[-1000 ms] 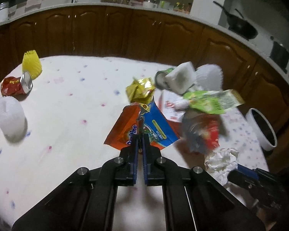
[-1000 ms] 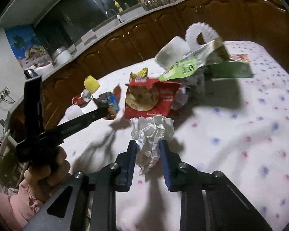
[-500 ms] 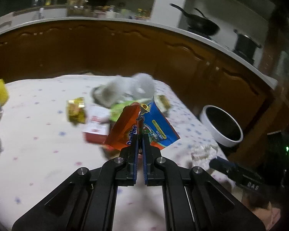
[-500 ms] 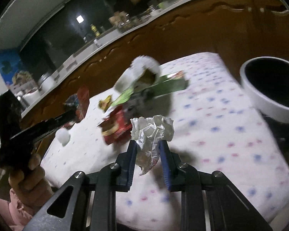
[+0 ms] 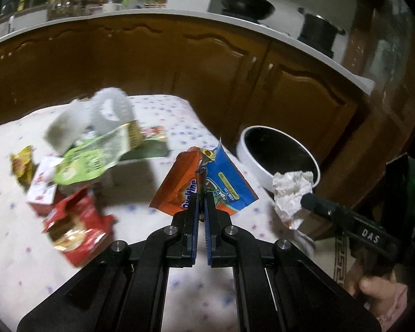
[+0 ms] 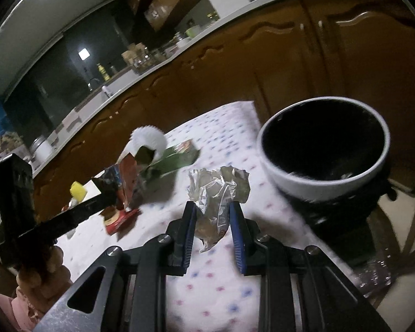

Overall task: Collect trash
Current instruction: 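Carry both items to the white bin and open both tools to drop them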

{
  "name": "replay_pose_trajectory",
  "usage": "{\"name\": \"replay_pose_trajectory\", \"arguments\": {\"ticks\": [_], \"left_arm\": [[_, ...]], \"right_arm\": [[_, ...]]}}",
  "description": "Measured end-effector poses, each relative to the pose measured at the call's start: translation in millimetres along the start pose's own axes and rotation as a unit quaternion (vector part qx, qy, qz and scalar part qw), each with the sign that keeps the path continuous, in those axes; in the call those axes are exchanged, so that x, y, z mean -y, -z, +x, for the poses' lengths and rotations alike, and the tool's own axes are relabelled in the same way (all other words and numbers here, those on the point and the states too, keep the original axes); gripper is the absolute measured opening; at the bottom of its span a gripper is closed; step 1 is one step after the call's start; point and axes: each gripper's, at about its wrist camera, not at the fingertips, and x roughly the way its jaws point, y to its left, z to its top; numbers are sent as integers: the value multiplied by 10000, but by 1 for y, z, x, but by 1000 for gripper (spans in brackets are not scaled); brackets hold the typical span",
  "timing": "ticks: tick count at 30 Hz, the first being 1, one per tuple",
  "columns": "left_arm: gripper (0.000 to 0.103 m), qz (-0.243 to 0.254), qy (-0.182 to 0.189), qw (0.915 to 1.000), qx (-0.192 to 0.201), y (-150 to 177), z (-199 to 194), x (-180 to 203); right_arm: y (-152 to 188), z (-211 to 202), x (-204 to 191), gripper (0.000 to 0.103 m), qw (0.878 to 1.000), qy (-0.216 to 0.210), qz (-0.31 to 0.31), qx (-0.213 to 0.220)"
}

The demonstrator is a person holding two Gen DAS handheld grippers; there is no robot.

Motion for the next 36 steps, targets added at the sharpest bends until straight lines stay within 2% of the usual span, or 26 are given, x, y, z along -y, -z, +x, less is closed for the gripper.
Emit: {"name": "replay_pose_trajectory", "arguments": {"ticks": [15,23,34,36], "left_arm": [[3,427,552,9969,-371,-32,66,62],[4,637,797,9927,-636,-56,107,97],[4,790,793,9871,-1144,-64,159,124],[11,796,750,9866,-1213,-63,164,125]], "right_arm": [[-48,-3,64,26,9962,833,82,258],[-68,-2,89,26,9934,1103,164,273],[-80,17,113,30,9925,1212,137,45],[-81,21,117,34,9923,1234,144,-12]]}}
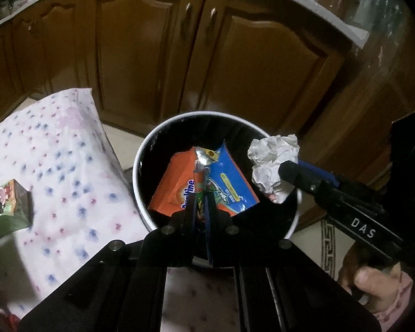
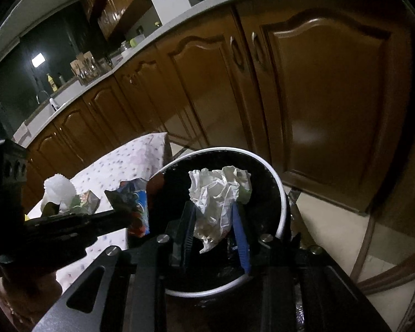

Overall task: Collect trash
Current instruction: 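Carry both items to the white bin and open both tools to drop them, then move both tools back over the table toward the remaining trash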

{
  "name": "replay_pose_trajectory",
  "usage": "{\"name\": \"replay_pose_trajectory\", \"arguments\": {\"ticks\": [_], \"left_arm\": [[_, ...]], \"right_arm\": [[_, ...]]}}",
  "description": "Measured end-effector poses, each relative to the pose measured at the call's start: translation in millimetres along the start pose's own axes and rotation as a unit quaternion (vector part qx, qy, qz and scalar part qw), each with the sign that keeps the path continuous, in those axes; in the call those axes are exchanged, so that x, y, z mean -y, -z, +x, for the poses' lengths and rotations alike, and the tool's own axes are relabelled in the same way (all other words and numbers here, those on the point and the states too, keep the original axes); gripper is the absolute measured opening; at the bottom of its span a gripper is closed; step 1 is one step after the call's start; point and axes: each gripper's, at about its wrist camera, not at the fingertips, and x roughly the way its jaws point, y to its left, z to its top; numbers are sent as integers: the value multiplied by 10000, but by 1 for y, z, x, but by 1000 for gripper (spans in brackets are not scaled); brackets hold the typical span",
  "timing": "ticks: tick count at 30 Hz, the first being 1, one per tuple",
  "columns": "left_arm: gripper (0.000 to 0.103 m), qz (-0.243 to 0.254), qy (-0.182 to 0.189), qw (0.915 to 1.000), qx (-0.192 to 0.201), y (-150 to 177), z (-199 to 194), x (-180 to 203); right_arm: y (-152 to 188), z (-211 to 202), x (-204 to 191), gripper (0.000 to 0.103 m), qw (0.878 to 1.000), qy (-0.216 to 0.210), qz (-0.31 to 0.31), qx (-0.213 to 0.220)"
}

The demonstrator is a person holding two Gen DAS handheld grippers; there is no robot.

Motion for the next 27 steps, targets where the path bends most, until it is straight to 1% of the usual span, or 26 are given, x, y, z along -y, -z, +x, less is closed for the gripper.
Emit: {"name": "replay_pose_trajectory", "arguments": {"ticks": [1,2,3,6,8,11,12,13,15,16,20,22,24,27], "left_arm": [[15,-25,10,10000,-49,0,2,0],[25,-58,13,9999,-90,1,4,-1],[33,-92,6,9999,-77,2,3,-1],[43,-147,17,9999,18,5,-3,-5],[46,-228,-10,9997,65,9,-9,-9],[46,-438,-11,9989,157,18,-22,-20],[47,-504,-11,9985,201,22,-27,-23],[48,-544,-12,9982,242,26,-31,-26],[49,-652,-57,9974,315,34,-41,-33],[49,-687,-47,9970,341,38,-46,-35],[49,-827,-54,9950,551,57,-74,-44],[50,-892,-79,9936,686,67,-88,-50],[53,-963,-166,9920,797,78,-102,-56],[53,-1079,-311,9896,893,95,-118,-71]], "right_arm": [[0,3,2,36,10000,-4,-3,-55],[-1,6,3,38,9999,-5,5,-119],[-1,7,4,45,9999,8,23,-152],[-1,8,7,47,9998,29,47,-186],[0,6,9,49,9998,13,97,-159],[2,1,8,50,9998,-44,179,-111],[3,-1,7,57,9997,-101,204,-91],[5,-3,5,71,9997,-129,216,-49],[5,-6,1,82,9997,-73,202,99],[6,-7,0,84,9997,-20,194,167],[6,-10,0,85,9991,-117,381,161],[9,-15,-7,85,9989,-152,377,214],[12,-20,-16,85,9988,-210,373,258],[22,-28,-33,85,9979,-413,394,293]]}}
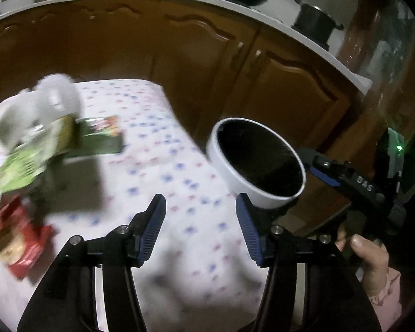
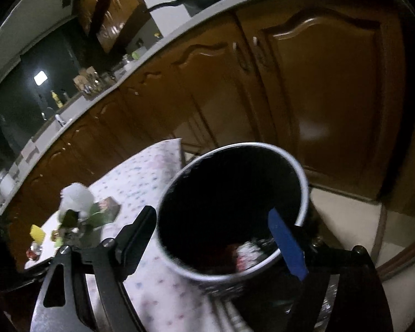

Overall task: Collect trash
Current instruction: 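Move both tools back over the table toward the remaining trash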

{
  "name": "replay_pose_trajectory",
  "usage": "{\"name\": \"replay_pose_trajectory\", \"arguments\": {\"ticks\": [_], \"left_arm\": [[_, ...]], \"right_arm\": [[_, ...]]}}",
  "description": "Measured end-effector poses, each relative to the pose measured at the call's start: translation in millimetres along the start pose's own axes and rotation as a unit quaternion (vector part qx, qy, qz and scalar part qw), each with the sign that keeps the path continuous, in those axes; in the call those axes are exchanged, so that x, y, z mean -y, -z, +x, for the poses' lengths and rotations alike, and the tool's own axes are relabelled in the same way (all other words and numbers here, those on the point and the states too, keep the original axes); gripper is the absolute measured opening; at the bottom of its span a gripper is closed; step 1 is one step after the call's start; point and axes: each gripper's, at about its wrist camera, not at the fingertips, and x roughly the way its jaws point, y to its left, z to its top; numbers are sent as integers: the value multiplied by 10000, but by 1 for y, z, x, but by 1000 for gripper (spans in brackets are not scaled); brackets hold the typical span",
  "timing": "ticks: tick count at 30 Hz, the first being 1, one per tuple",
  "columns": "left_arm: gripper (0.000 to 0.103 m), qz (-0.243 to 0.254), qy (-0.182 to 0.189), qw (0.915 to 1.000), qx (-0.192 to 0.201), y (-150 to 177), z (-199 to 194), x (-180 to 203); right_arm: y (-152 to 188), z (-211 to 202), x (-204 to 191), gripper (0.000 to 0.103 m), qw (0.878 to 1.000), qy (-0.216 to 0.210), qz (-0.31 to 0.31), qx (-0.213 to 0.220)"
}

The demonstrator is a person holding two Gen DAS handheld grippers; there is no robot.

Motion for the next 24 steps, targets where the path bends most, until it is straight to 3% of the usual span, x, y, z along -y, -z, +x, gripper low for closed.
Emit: {"name": "replay_pose_trajectory", "arguments": {"ticks": [10,24], "left_arm": [[53,-446,-660,9966,222,34,-54,-70],[57,-1030,-1358,9849,314,57,-86,-146]], "right_arm": [[40,11,-62,85,9974,-605,-131,-366],[97,51,-144,85,9821,-1363,-520,-1189]]}}
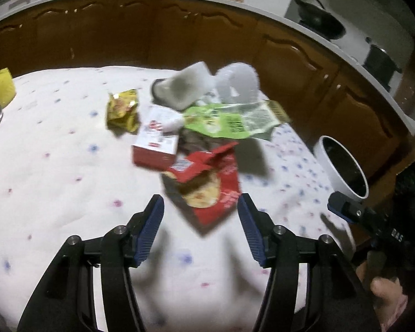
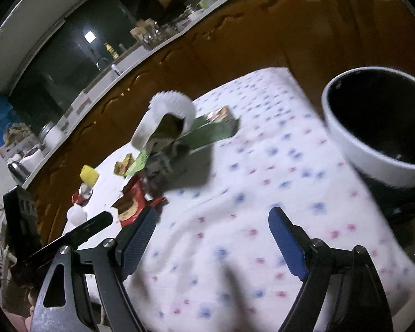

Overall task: Collect trash
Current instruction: 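Move both tools back over the table toward the remaining trash, then grasp the red chip bag with the left tool while the right tool grasps the green pouch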

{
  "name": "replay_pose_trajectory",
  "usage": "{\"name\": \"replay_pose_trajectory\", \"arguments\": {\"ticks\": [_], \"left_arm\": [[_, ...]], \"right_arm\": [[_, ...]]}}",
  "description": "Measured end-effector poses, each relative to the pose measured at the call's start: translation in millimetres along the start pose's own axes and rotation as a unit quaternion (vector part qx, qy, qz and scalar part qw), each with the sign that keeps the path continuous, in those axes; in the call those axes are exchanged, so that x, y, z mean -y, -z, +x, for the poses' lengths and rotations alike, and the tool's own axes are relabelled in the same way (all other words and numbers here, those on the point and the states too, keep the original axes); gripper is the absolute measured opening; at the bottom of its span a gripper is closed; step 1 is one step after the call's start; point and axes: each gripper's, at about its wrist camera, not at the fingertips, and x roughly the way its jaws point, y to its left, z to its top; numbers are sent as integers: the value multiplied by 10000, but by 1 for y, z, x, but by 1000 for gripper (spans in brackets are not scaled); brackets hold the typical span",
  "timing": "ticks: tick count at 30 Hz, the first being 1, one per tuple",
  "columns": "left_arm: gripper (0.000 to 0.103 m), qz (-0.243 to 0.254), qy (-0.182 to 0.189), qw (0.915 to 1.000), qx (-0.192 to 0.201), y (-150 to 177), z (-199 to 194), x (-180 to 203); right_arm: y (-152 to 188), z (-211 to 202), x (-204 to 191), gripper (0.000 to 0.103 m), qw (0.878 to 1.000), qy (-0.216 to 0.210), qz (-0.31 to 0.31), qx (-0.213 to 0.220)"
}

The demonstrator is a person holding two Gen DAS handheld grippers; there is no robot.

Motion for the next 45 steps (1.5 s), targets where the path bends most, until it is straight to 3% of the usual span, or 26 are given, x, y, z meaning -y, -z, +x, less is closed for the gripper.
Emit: {"name": "replay_pose_trajectory", "arguments": {"ticks": [9,15,18,21,22,23,29,32,35,37,41,45], "left_arm": [[57,282,114,9994,-147,-13,9,-11],[57,352,118,9990,-255,-14,14,-15],[57,362,149,9989,-274,-13,16,-15],[57,342,169,9988,-299,-14,18,-14],[57,346,166,9988,-294,-15,19,-13],[57,356,156,9988,-290,-16,19,-12],[57,385,218,9987,-260,-17,24,-9],[57,409,252,9984,-314,-16,30,-5],[57,482,263,9979,-335,-16,33,1],[57,583,242,9976,-280,-16,31,5],[57,879,170,9958,-194,-20,26,8],[57,1095,174,9937,-147,-28,23,4]], "right_arm": [[-12,34,-30,85,9993,-344,-75,-131],[-34,53,-48,84,9963,-862,18,22],[-46,71,-52,75,9953,-943,190,61],[-54,85,-48,43,9956,-869,327,74],[-56,89,-45,16,9953,-876,403,59],[-57,89,-43,2,9952,-869,450,54],[-47,41,-10,2,9955,-622,436,565],[-42,28,18,4,9958,-534,651,369],[-34,21,42,29,9959,-204,882,-7],[-28,12,50,36,9963,-76,844,-118],[-24,-9,39,43,9994,113,9,-314],[-31,-18,21,47,9921,277,-1098,-549]]}}
